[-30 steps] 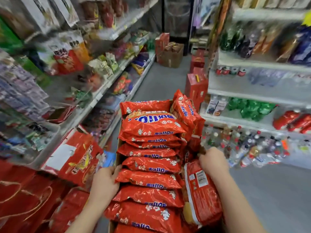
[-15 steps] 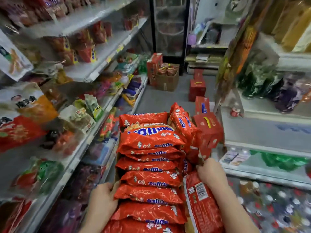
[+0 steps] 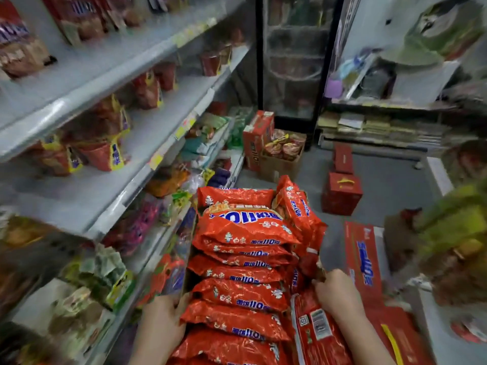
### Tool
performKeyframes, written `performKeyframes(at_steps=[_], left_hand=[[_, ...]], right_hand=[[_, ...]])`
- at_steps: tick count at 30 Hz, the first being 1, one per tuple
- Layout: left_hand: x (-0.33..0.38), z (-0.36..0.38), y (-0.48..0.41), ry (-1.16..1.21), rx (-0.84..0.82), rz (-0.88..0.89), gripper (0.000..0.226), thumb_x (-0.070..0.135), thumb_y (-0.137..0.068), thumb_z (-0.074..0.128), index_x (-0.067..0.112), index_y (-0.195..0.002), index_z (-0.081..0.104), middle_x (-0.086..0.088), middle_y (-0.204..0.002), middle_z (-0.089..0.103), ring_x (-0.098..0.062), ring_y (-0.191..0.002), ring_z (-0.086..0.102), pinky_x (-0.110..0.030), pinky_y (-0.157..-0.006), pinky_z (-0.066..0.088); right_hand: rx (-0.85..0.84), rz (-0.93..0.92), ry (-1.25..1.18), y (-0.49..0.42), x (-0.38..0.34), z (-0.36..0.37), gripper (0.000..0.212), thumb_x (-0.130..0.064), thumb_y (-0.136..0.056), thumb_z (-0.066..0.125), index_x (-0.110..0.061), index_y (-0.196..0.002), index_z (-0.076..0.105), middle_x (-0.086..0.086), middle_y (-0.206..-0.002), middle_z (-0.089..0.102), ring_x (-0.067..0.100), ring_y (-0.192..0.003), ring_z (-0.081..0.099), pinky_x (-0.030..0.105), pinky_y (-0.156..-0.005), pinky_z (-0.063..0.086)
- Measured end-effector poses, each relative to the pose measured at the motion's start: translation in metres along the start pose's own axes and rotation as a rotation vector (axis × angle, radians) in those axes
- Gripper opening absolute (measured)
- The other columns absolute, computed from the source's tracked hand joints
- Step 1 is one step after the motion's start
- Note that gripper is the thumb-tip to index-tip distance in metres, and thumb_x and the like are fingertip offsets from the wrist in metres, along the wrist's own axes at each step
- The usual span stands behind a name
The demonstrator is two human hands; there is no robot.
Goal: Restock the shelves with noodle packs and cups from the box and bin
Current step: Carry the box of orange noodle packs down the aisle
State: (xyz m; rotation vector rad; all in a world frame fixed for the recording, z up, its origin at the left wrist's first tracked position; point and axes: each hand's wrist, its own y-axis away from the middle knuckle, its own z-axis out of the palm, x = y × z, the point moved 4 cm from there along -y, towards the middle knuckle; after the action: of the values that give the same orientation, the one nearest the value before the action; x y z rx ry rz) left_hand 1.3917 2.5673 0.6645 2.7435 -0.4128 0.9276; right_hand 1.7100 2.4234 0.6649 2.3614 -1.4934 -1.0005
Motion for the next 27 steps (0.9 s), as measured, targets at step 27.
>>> performKeyframes(at_steps=[27], left_hand=[[0.291,0.100,-0.921,-0.075,-0.103,-0.009,0.049,0.031,-0.095,0.061,0.006,-0.052,0.056,0.000,-0.050,0.057,-0.011,-0.048,0.052,-0.026,-0.044,0.031]], right_hand=[[0.078,0.050,-0.090,-0.783,-0.473,-0.157,0.029,-0.018,-0.089,0.061,0.006,-0.105,0.065,0.028,-0.113,0.065,0.043,-0.108,0.060,0.039,-0.086,0.048]])
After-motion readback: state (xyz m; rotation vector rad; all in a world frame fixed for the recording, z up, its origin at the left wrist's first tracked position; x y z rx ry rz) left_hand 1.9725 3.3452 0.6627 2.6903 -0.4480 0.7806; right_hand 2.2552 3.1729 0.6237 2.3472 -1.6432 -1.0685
